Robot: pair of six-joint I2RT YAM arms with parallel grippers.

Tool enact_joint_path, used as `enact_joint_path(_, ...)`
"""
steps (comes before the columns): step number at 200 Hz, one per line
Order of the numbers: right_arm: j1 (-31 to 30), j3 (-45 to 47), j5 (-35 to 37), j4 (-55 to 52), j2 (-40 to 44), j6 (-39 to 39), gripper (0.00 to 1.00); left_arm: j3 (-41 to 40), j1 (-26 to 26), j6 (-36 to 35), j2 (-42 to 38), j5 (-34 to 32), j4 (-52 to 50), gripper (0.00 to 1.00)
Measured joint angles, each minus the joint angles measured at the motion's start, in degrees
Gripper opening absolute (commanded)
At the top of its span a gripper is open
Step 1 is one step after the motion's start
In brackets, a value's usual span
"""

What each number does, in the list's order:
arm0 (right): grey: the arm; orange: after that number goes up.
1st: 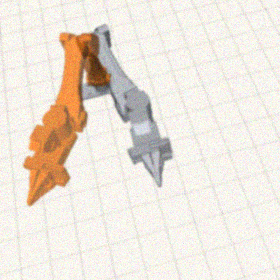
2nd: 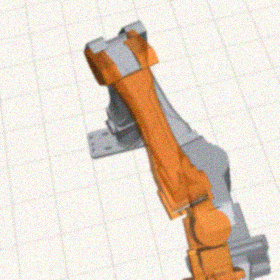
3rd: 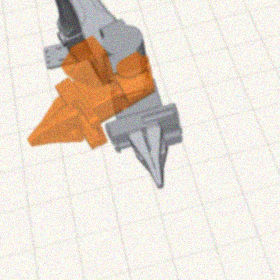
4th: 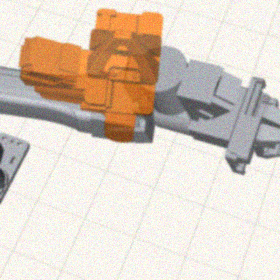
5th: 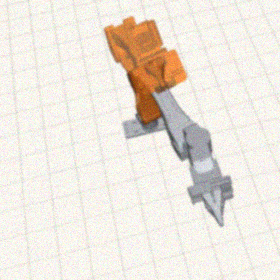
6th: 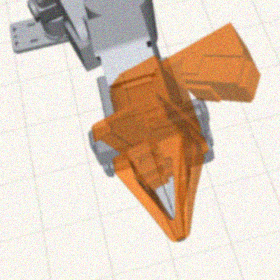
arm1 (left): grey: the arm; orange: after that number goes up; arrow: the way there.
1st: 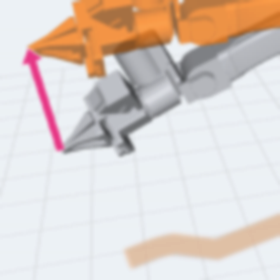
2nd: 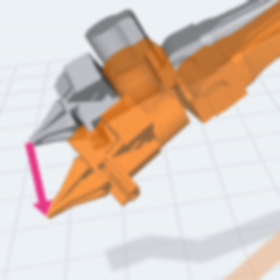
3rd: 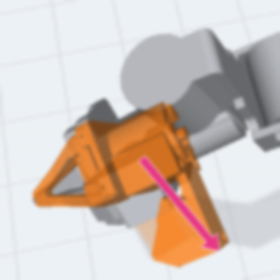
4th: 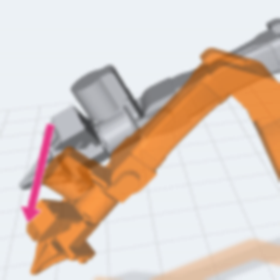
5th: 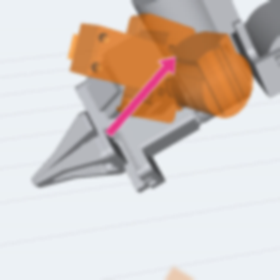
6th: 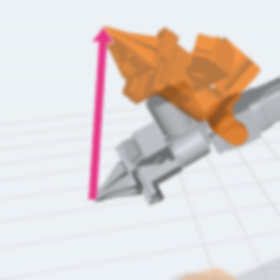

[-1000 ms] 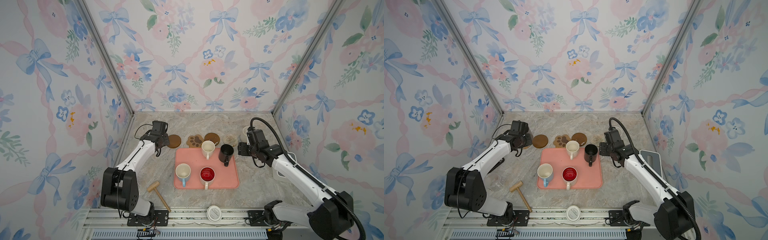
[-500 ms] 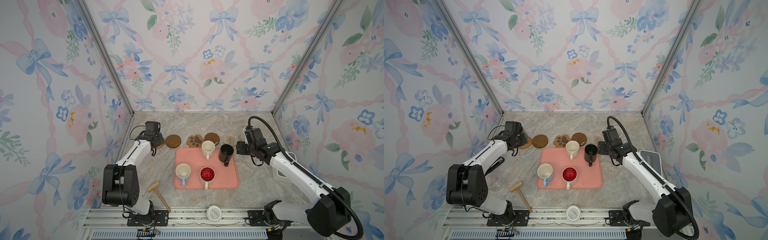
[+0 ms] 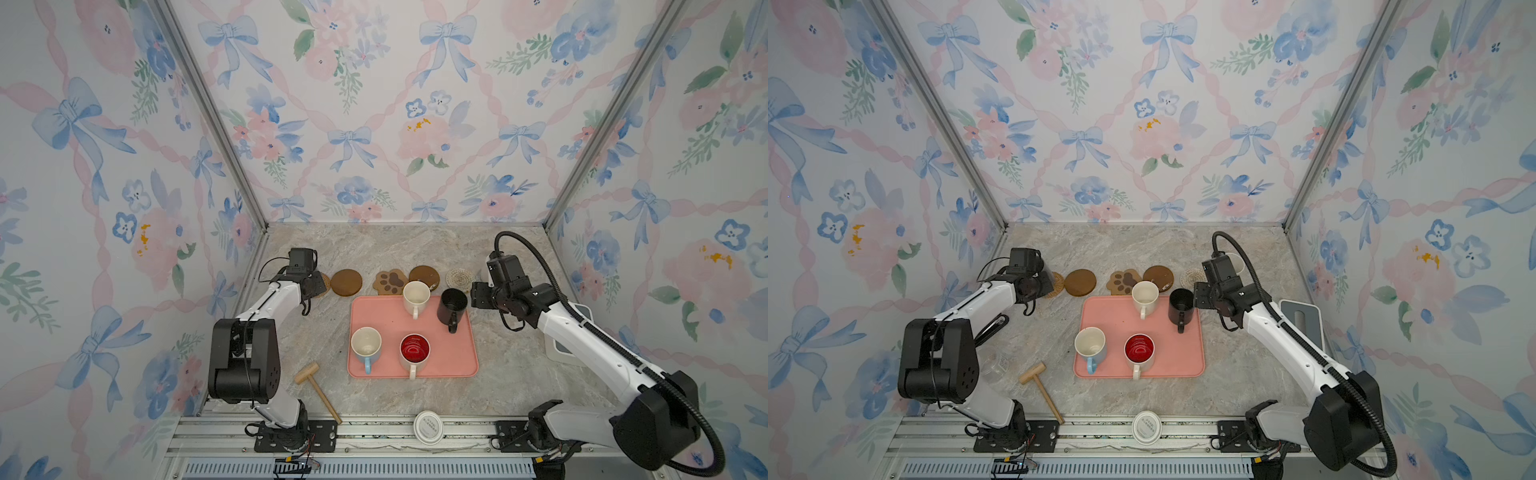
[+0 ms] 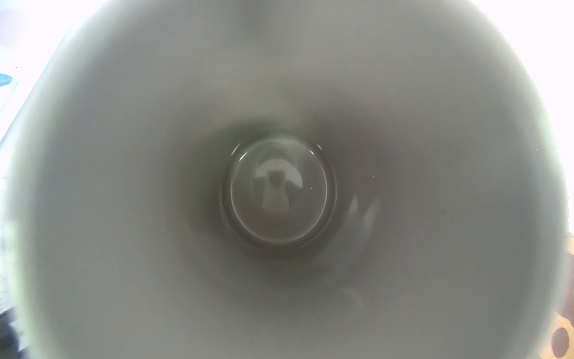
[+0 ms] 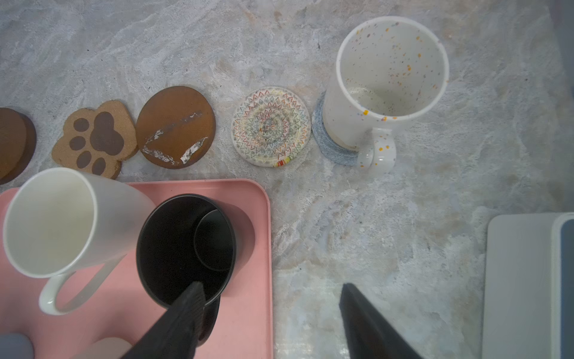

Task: Place cups on coasters
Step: Place the cup on the coaster.

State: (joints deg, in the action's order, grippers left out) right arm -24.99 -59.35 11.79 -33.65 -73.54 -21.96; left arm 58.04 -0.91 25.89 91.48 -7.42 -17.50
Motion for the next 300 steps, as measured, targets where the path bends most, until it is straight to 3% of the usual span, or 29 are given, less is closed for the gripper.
enact_joint_path(243, -0.74, -0.02, 0.0, -0.17, -1.84, -0.83, 0.74, -0.07, -0.31, -2.8, 3.23, 1.29, 2.45, 0.0)
enact_joint_path(279, -0.79, -0.02, -0.02, -0.17, -1.84, -1.03, 0.74, -0.07, -0.46, -2.97, 3.39, 1.27, 2.73, 0.15)
enact_joint_path(300, -1.07, -0.02, -0.02, -0.17, -1.84, -1.03, 0.74, -0.07, -0.59, -3.43, 3.41, 1.27, 2.93, 0.3)
